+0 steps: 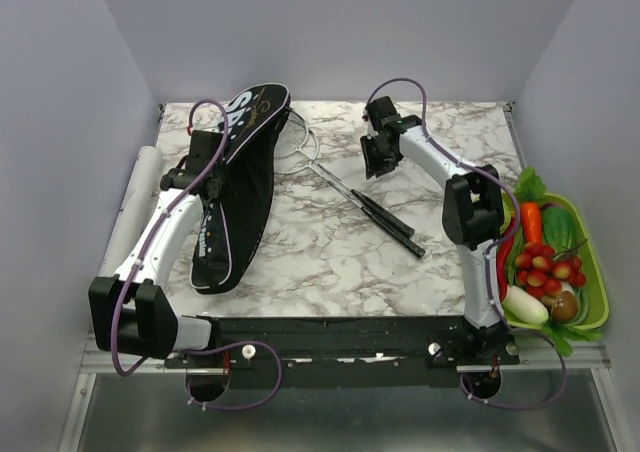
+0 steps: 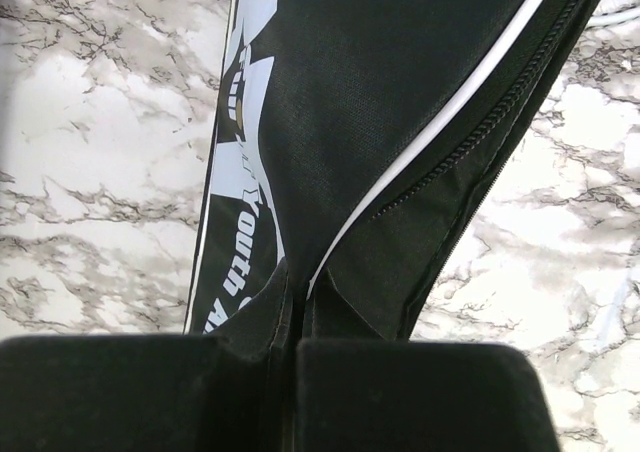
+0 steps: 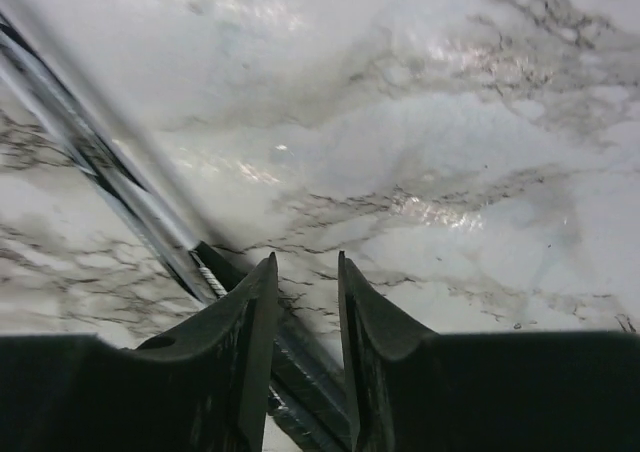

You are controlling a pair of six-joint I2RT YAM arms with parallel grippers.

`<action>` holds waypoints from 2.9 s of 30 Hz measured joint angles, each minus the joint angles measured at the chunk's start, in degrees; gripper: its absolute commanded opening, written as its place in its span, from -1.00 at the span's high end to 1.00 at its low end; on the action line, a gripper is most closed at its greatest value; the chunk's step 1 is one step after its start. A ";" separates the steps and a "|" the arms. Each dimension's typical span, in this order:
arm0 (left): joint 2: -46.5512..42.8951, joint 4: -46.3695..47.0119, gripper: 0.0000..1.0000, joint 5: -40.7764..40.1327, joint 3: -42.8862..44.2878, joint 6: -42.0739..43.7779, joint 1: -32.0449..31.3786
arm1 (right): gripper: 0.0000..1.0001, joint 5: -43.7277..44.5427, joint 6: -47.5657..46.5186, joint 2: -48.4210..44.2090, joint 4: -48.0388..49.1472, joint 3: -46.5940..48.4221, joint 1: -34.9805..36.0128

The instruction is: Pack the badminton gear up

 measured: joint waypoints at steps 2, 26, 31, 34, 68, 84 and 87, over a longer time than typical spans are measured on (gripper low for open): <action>-0.26 0.02 1.00 0.13 0.00 0.00 0.00 | 0.15 -0.94 0.61 0.00 0.31 2.82 0.28; -1.62 -1.42 1.00 0.22 -0.07 0.02 0.00 | 0.02 -8.22 5.03 13.40 0.39 21.00 5.33; -1.81 -1.73 1.00 0.20 -0.07 0.02 0.00 | 0.05 -8.11 5.20 13.84 0.35 21.00 5.33; -1.90 -1.77 1.00 0.20 -0.07 0.02 0.00 | 0.07 -7.74 5.22 13.86 0.33 21.00 5.33; -1.88 -1.66 1.00 0.20 -0.09 0.04 0.37 | 0.93 -1.05 2.82 15.32 -0.74 20.79 8.31; -1.88 -1.14 1.00 0.20 -0.17 0.04 0.63 | 0.99 -0.24 2.16 13.33 -2.67 18.67 8.39; -1.90 -1.14 1.00 0.22 -0.17 0.02 0.63 | 0.99 0.52 2.01 11.23 -4.17 16.37 8.37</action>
